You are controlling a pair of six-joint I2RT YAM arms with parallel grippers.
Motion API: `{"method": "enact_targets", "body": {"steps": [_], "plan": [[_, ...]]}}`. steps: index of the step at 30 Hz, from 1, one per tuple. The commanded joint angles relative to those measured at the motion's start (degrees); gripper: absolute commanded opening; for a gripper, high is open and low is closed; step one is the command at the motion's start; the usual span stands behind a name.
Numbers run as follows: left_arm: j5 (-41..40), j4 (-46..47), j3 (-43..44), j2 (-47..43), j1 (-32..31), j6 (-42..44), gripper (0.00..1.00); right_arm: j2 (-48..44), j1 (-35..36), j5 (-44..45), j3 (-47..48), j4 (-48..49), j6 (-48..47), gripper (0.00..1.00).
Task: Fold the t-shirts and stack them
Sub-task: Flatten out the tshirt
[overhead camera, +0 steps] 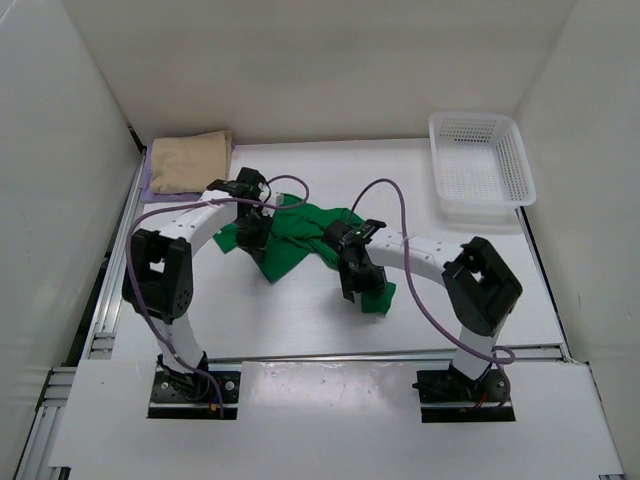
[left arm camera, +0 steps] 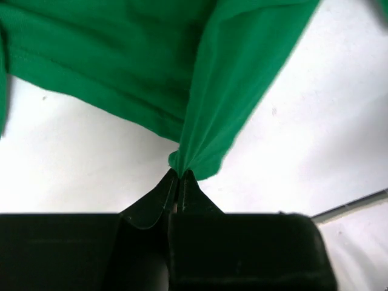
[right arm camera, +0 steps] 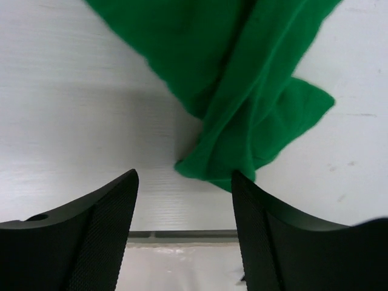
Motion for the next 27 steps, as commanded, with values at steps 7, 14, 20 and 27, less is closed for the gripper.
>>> {"method": "enact_targets", "body": {"steps": [7, 14, 20, 27], "plan": [[-1.7, -4.4, -2.4, -6.1, 0.2, 0.1, 0.1, 6.0, 0.9, 9.6, 0.8, -6.0, 3.0, 0.15], [-11.3, -4.7, -0.6, -8.9, 2.9, 0.1, 0.1, -4.2, -3.5, 9.2, 2.2, -6.6, 1.3, 0.0], [-23.6, -0.3, 27.7, -1.7, 11.4, 0.1, 0.1, -8.6, -30.9, -19.2, 19.2, 3.0, -7.3, 0.0], [-31.4, 12.6, 61.3, 3.8, 14.3, 0.1, 0.1, -0.4, -48.8, -38.9, 53.4, 1.4, -2.9, 0.0]]}}
